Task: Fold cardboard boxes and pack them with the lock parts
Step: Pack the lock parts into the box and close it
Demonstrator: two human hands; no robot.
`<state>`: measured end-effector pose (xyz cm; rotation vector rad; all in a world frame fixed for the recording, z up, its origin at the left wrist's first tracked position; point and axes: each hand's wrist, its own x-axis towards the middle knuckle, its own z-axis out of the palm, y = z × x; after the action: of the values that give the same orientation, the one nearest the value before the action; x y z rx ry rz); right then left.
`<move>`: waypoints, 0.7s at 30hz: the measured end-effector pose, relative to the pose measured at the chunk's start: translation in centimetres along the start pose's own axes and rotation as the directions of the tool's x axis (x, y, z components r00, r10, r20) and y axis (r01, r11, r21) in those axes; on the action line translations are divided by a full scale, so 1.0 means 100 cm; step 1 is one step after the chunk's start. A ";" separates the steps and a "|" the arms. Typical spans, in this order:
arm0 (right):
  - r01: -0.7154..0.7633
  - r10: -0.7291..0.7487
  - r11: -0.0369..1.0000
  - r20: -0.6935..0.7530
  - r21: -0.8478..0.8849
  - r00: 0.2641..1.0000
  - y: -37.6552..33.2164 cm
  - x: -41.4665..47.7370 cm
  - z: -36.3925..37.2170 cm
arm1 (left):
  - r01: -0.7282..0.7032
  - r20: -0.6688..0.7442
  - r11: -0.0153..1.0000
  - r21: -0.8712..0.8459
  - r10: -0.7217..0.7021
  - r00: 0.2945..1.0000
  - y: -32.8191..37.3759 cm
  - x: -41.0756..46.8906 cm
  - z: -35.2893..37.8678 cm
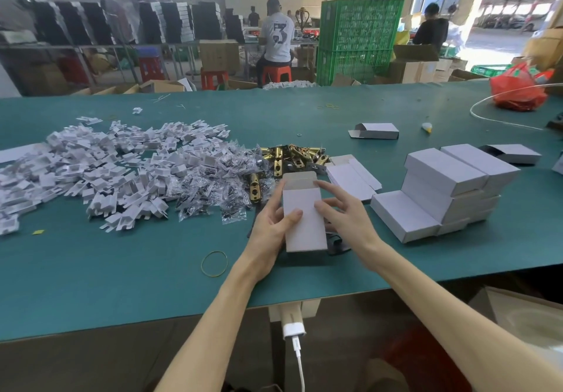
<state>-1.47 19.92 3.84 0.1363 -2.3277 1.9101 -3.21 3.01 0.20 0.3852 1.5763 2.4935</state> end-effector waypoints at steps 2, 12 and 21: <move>0.020 -0.020 1.000 -0.002 0.010 1.000 -0.001 -0.003 0.000 | 0.010 -0.013 1.000 0.007 -0.010 1.000 0.001 0.000 -0.001; 0.018 -0.018 0.996 -0.008 0.089 1.000 0.009 -0.021 -0.002 | 0.039 -0.044 0.996 0.082 -0.035 0.998 0.003 -0.003 0.000; 0.004 -0.004 0.987 -0.001 0.162 1.000 0.013 -0.032 -0.003 | 0.065 0.004 0.997 0.034 -0.066 0.998 0.007 -0.005 0.000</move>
<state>1.49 20.45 2.14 0.1560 -2.1674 2.0959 -2.75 2.60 0.81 0.3388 1.6038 2.4184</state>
